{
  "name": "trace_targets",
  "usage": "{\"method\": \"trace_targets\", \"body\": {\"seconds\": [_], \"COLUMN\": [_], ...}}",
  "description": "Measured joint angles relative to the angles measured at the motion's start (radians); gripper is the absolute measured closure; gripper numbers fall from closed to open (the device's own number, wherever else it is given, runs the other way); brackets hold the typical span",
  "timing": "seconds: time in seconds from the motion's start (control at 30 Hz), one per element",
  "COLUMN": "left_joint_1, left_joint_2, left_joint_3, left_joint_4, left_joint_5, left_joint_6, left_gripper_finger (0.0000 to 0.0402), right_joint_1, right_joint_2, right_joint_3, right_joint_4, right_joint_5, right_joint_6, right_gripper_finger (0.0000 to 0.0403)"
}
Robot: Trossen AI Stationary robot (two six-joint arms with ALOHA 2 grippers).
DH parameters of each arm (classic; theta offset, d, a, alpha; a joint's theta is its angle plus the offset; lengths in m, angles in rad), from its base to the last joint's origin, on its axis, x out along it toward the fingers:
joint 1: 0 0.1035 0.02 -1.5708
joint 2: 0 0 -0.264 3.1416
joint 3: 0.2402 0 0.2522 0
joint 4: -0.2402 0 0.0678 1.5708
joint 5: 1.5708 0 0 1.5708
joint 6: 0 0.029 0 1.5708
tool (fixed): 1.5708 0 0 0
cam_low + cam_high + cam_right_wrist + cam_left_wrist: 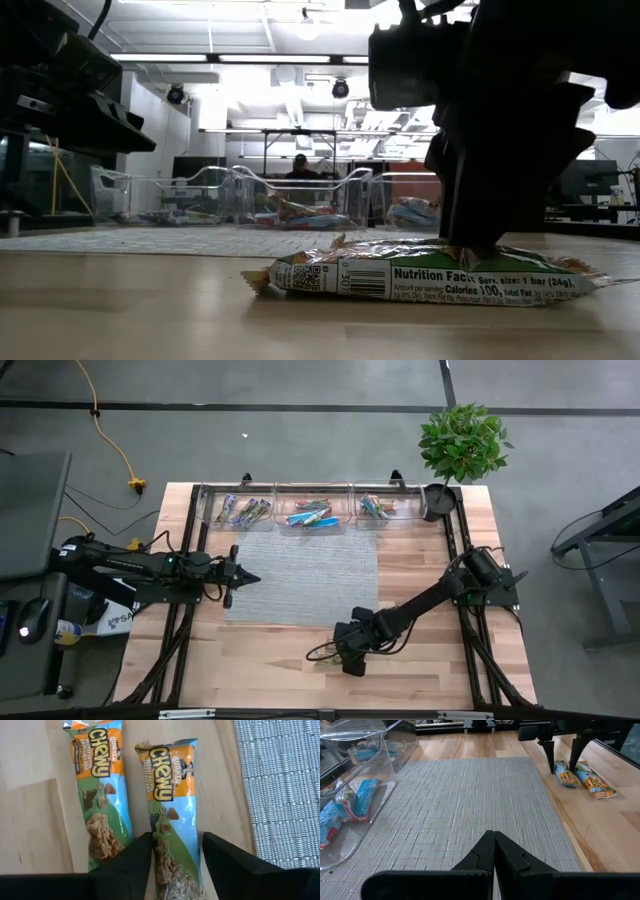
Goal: Pick and place Granola Bars by type
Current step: Put the yellow granola bar into the right transparent bin
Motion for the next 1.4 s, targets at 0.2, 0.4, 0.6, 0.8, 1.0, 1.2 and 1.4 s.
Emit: {"method": "trace_targets", "body": {"seconds": [0.2, 0.4, 0.6, 0.8, 1.0, 1.2, 1.4], "left_joint_1": [0.000, 0.000, 0.000, 0.000, 0.000, 0.000, 0.000], "left_joint_2": [0.000, 0.000, 0.000, 0.000, 0.000, 0.000, 0.000], "left_joint_3": [0.000, 0.000, 0.000, 0.000, 0.000, 0.000, 0.000], "left_joint_4": [0.000, 0.000, 0.000, 0.000, 0.000, 0.000, 0.000], "left_joint_5": [0.000, 0.000, 0.000, 0.000, 0.000, 0.000, 0.000], "left_joint_6": [0.000, 0.000, 0.000, 0.000, 0.000, 0.000, 0.000], "left_gripper_finger": [0.0401, 0.0401, 0.0401, 0.0401, 0.0401, 0.0401, 0.0401], "right_joint_1": [-0.002, -0.011, -0.061, -0.156, -0.324, -0.549, -0.767], "right_joint_2": [0.002, -0.019, -0.087, -0.163, -0.243, -0.309, -0.339], "right_joint_3": [0.000, -0.007, -0.004, -0.004, -0.004, -0.003, -0.002], "right_joint_4": [-0.002, 0.021, 0.135, 0.174, 0.146, -0.004, -0.215], "right_joint_5": [0.010, 0.078, 0.264, 0.482, 0.603, 0.601, 0.519], "right_joint_6": [0.039, 0.098, 0.091, 0.097, 0.101, 0.223, 0.254], "right_gripper_finger": [0.0272, 0.0304, 0.0325, 0.0329, 0.0329, 0.0330, 0.0330]}}
